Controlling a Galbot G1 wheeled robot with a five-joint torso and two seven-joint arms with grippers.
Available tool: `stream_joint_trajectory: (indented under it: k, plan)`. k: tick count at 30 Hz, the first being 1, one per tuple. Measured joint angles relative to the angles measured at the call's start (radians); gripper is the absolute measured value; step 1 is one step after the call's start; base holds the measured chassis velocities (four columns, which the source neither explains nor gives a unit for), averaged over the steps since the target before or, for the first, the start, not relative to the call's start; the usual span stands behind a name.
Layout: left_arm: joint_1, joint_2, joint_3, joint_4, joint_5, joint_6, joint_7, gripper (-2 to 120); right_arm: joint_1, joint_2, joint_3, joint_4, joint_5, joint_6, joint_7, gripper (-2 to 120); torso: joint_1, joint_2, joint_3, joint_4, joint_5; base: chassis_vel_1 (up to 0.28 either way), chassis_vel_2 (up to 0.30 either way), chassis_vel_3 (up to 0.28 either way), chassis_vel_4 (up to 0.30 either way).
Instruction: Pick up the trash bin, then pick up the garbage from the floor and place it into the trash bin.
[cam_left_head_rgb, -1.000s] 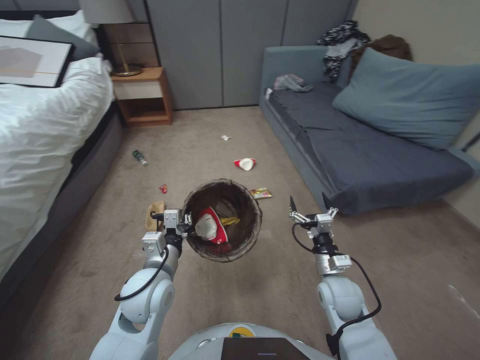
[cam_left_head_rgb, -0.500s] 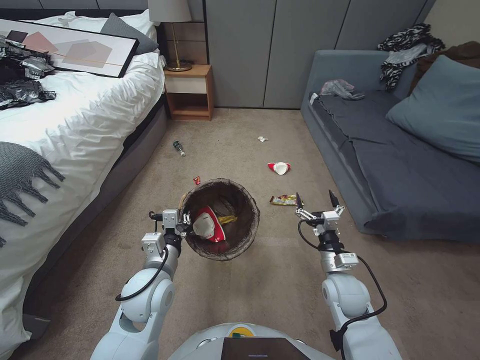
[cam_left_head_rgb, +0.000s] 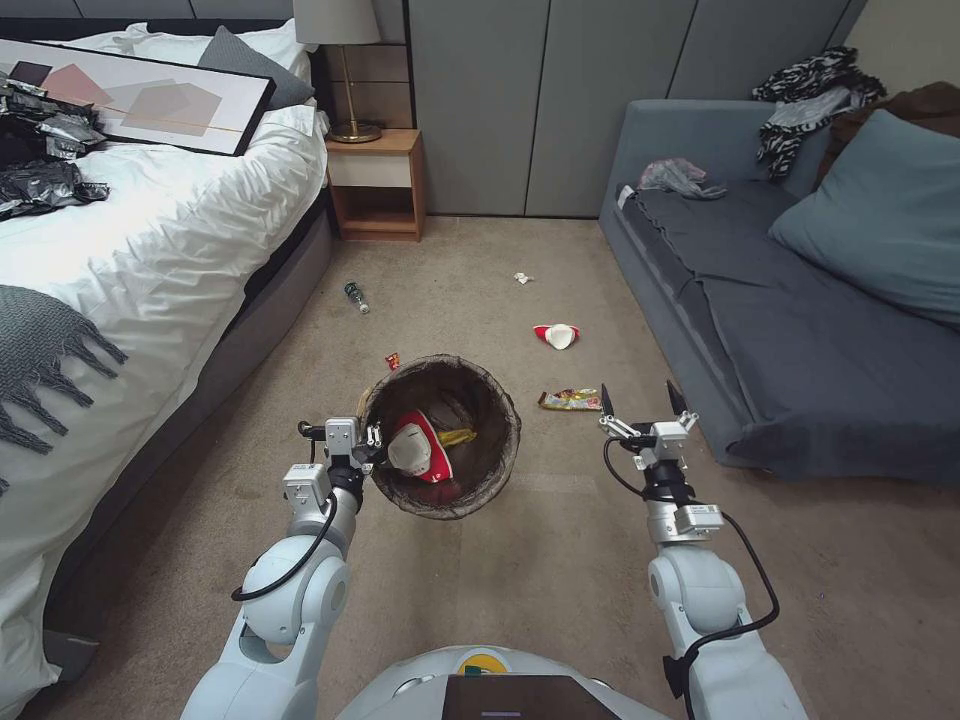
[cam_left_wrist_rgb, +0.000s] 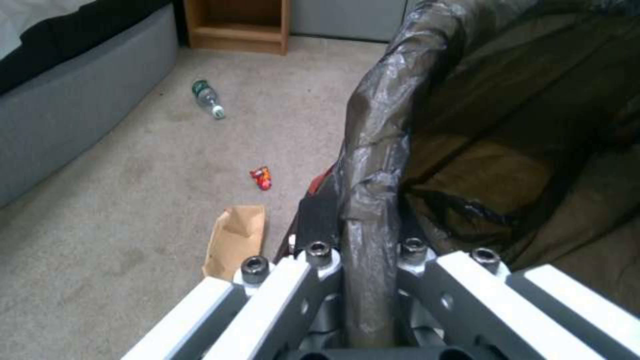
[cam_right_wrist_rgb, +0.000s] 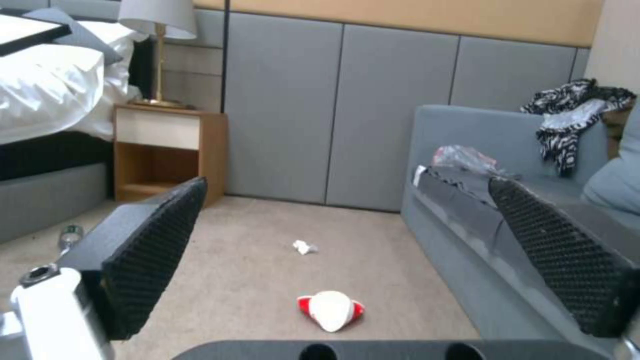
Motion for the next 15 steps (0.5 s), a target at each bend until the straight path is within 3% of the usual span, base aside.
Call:
stream_joint_trajectory:
  k: [8, 15]
  plan:
    - [-0.002, 0.0, 0.0, 0.0, -0.001, -0.001, 0.0, 0, 0.004, 0.002, 0.011, -0.005, 0.0, -0.002, 0.008, 97, 0.0, 0.0, 0.0, 0.0004, 0.0, -0.008, 0.006, 0.006, -0.007]
    - [-0.003, 0.001, 0.001, 0.003, -0.001, -0.003, 0.001, 0, 0.004, 0.004, 0.017, -0.013, 0.006, -0.002, 0.019, 98, 0.0, 0.0, 0.0, 0.0004, 0.0, -0.129, 0.129, 0.145, -0.13]
